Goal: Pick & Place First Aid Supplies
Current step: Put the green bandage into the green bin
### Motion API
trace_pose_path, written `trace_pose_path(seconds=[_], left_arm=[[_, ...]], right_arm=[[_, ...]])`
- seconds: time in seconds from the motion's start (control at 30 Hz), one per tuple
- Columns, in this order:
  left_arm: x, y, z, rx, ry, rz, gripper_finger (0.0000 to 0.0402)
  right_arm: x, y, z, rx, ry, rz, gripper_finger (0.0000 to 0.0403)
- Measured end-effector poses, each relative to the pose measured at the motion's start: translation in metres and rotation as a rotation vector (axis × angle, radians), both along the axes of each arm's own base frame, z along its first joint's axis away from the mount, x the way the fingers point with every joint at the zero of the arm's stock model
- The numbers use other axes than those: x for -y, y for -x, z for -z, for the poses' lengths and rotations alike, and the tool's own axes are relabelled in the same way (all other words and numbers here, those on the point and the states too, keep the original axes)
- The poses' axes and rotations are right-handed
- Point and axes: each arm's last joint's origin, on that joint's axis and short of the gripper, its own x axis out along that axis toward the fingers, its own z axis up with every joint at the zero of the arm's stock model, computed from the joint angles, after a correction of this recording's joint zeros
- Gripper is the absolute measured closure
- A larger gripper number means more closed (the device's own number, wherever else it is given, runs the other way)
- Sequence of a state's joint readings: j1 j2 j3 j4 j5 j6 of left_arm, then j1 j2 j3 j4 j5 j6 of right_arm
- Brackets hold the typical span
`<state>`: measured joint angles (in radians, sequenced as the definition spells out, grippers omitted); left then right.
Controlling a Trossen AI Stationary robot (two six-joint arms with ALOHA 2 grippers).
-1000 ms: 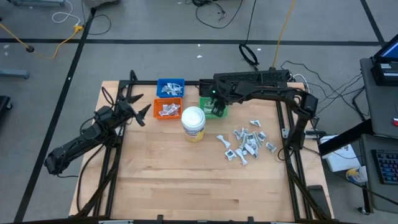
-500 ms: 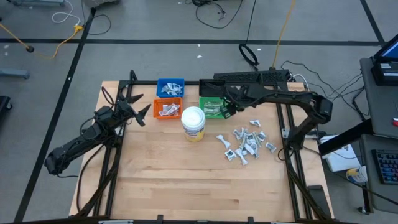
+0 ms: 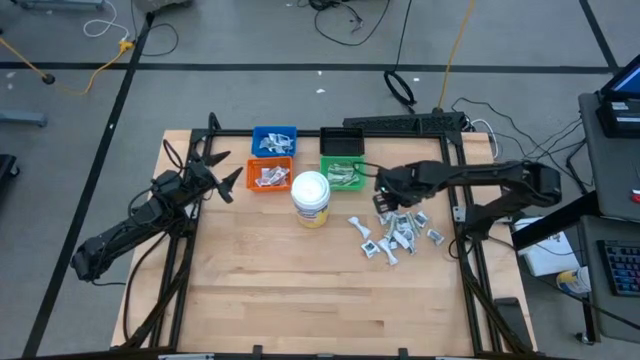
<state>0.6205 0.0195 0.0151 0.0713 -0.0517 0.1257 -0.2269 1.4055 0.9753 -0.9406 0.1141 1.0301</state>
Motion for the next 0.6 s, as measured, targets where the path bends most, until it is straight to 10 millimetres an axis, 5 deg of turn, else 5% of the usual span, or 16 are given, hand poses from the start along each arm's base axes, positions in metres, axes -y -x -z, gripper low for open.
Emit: trace_pose_path(seconds=[0.6], left_arm=[[0.000,0.000,0.000,0.000,0.000,0.000,0.0091]], right_arm=[[-0.018,0.042,0.035,-0.105,-0.067,0.004,0.0259]])
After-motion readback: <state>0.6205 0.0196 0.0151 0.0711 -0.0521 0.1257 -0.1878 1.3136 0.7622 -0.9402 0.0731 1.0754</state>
